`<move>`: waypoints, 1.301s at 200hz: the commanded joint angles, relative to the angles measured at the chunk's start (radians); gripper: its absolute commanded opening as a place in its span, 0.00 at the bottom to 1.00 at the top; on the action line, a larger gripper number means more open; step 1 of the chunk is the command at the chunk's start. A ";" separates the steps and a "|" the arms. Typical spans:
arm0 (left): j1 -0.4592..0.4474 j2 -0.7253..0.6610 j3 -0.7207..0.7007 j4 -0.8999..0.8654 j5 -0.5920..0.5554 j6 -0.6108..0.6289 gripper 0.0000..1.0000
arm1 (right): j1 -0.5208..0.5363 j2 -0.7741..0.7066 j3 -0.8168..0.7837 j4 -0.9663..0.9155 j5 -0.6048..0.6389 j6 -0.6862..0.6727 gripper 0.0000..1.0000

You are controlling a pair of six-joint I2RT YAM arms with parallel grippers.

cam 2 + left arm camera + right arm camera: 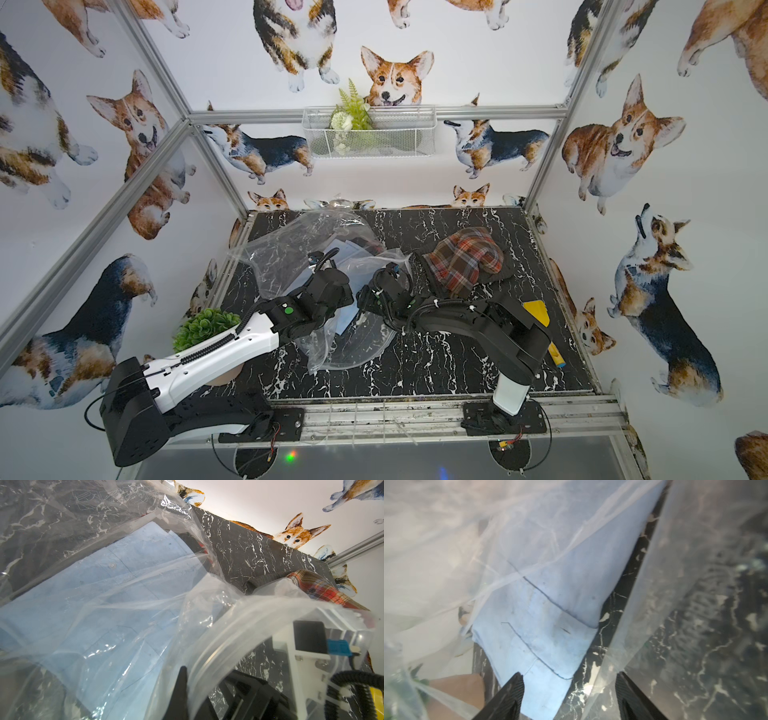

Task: Take the shirt out of the vacuum bag
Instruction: Take out the shirt from the vacuum bag.

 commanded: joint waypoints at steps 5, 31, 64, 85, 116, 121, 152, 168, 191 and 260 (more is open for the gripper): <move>0.001 -0.005 -0.007 0.010 -0.016 0.009 0.00 | 0.007 0.023 0.042 0.026 -0.003 0.028 0.73; 0.000 -0.006 -0.020 0.020 -0.010 0.005 0.00 | 0.014 0.064 0.030 0.090 -0.014 0.075 0.72; 0.001 -0.011 -0.022 0.021 -0.013 0.011 0.00 | 0.052 0.080 0.044 0.081 0.044 0.076 0.73; 0.001 -0.009 -0.019 0.018 -0.011 0.014 0.00 | 0.049 0.113 0.052 0.091 0.047 0.080 0.73; 0.001 -0.015 -0.018 0.014 -0.011 0.013 0.00 | 0.021 0.143 0.047 0.103 0.042 0.095 0.72; 0.000 -0.017 -0.018 0.013 -0.011 0.015 0.00 | 0.017 0.140 0.037 0.107 0.049 0.097 0.73; 0.000 -0.024 -0.019 0.005 -0.025 0.027 0.00 | -0.003 0.147 0.013 0.148 0.048 0.107 0.73; 0.001 -0.021 -0.019 0.005 -0.024 0.025 0.00 | -0.002 0.169 0.037 0.151 0.044 0.096 0.72; 0.001 -0.018 -0.019 0.009 -0.019 0.022 0.00 | -0.010 0.197 0.053 0.195 0.032 0.097 0.72; 0.000 -0.022 -0.027 0.008 -0.018 0.025 0.00 | -0.042 0.247 0.138 0.226 0.002 0.103 0.69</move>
